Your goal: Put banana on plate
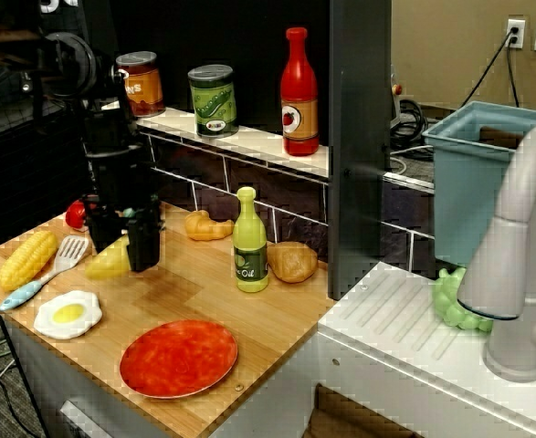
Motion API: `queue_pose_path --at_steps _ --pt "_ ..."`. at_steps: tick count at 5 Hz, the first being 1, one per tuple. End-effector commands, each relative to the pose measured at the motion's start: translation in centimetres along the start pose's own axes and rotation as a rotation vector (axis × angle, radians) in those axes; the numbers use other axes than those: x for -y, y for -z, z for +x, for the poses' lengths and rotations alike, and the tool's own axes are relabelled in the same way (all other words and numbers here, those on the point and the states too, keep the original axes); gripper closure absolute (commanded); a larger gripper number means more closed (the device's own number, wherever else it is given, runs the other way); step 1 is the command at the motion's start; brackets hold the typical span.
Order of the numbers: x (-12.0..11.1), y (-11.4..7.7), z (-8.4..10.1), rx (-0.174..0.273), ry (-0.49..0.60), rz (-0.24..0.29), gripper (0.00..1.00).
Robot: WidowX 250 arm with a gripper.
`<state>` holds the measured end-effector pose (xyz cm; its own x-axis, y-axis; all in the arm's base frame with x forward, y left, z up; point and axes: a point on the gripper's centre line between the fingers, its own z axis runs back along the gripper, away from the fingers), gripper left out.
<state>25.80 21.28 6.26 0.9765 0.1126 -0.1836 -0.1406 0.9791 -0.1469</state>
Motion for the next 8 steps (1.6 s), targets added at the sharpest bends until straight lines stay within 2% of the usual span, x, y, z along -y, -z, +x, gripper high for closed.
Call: queue_pose_path --at_steps 1,4,6,8 --pt "2.5 -1.0 -2.9 0.044 0.067 0.047 1.00" --pt "5.8 2.2 -6.5 -0.014 0.139 0.013 1.00" --pt "7.6 2.9 -6.3 -0.021 0.131 0.009 1.00" --pt "8.1 3.3 -4.7 -0.010 0.075 0.004 1.00"
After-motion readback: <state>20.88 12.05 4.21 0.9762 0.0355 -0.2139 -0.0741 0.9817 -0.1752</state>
